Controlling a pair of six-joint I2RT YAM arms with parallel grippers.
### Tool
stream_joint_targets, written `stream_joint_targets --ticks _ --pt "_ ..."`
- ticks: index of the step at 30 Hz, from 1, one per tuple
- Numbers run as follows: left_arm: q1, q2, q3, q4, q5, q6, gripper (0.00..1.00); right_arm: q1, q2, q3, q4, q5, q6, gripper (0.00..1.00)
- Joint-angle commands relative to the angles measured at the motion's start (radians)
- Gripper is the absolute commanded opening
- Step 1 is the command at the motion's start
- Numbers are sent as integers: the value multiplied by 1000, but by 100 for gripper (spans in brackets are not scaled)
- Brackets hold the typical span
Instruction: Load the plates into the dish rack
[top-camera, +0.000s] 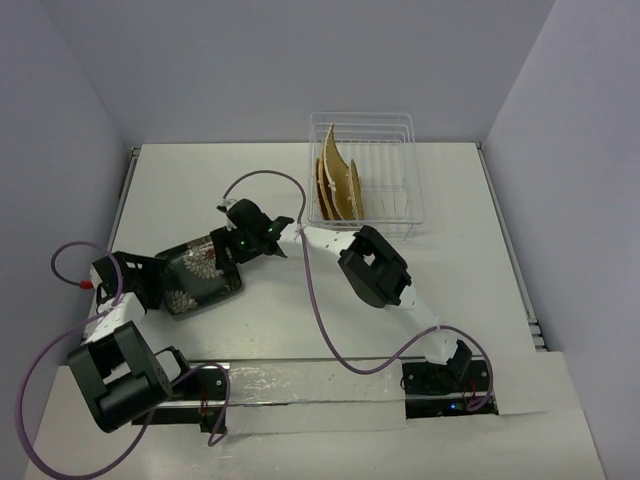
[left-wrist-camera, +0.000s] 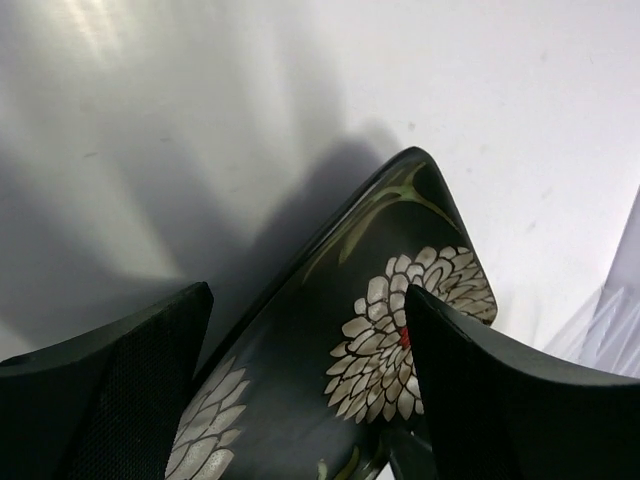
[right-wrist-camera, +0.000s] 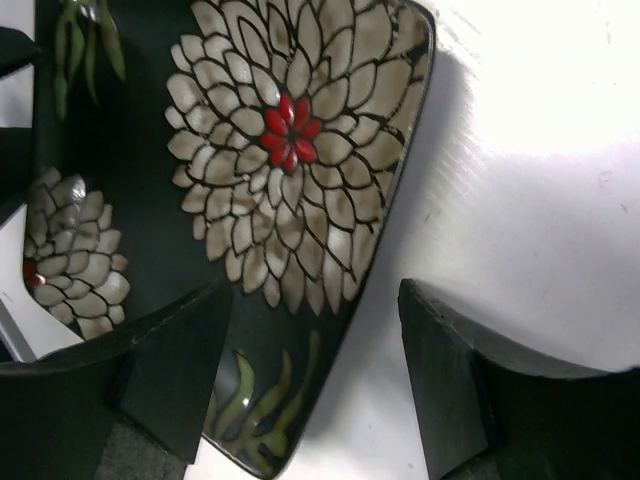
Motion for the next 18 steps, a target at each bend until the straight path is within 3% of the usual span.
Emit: stream_joint_targets --ticks 1,7,12,18 --pt "-51 101 -57 -79 84 91 88 -16 11 -24 -24 45 47 65" --pt "-229 240 12 -11 103 65 83 -24 21 -39 -24 9 41 48" --pt "-293 248 49 6 148 69 58 -31 22 -46 -24 -10 45 36" --pt "-327 172 43 111 262 111 58 -58 26 -63 -24 -43 48 31"
